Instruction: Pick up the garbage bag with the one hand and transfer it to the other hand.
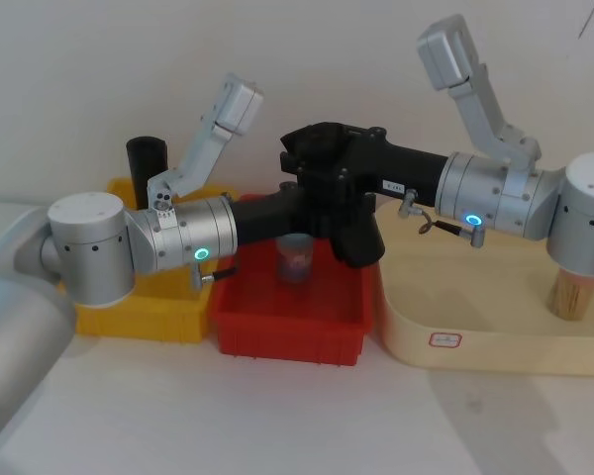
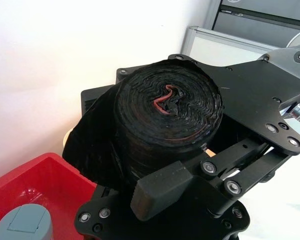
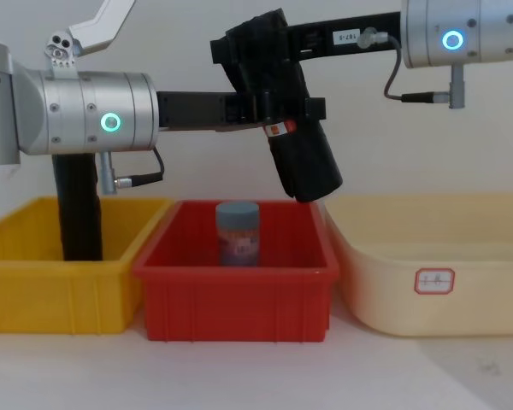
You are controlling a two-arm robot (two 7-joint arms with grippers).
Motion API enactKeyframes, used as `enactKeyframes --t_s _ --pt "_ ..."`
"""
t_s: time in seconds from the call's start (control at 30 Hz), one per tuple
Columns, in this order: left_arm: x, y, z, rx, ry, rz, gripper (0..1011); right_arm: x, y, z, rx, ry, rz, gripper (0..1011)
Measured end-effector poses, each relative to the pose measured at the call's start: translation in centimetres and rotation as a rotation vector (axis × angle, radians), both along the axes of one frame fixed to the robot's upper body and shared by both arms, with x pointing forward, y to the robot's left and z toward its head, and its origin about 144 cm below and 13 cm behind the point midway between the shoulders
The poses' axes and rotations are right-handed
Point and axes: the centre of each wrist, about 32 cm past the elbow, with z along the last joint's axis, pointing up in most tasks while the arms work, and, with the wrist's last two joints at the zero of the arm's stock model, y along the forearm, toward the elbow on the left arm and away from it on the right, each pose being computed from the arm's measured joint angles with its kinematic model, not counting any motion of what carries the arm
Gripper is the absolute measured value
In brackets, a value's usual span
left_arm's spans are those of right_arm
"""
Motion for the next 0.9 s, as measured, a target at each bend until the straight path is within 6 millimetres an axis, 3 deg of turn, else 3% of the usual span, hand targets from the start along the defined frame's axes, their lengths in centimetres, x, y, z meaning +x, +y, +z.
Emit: enactKeyframes --t_s 0.9 --pt "0.0 -0.01 0.0 0.0 0.0 0.0 410 0.13 -0.14 0.18 -0.009 -0.003 0.001 587"
